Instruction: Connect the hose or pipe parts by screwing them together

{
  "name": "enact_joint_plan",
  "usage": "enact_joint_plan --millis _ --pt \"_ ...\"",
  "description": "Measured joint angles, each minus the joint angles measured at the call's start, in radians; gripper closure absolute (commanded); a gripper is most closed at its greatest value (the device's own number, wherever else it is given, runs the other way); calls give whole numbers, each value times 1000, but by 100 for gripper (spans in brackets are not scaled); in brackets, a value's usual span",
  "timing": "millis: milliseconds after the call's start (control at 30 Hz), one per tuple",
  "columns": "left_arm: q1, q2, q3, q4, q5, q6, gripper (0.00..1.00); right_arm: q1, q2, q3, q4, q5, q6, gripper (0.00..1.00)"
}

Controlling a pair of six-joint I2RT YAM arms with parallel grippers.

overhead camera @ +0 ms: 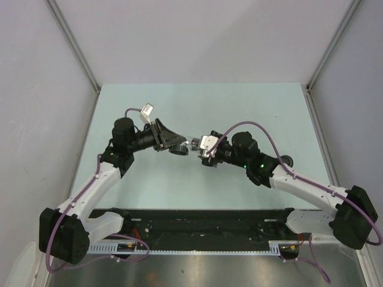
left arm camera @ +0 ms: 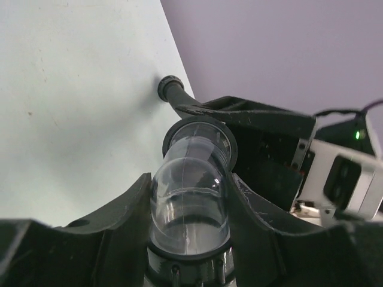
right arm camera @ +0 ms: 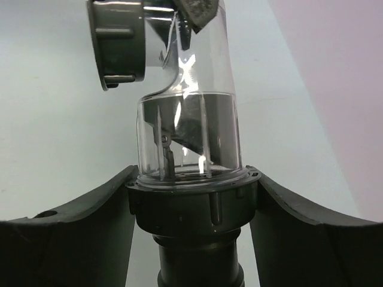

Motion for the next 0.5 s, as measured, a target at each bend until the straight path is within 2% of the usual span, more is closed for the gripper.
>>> enact_joint_plan --millis 200,500 --pt "-19 -9 -94 159 8 138 99 -192 54 0 -11 -415 213 81" --pt "-61 -49 -127 238 47 445 100 -337 172 1 129 -829 551 85"
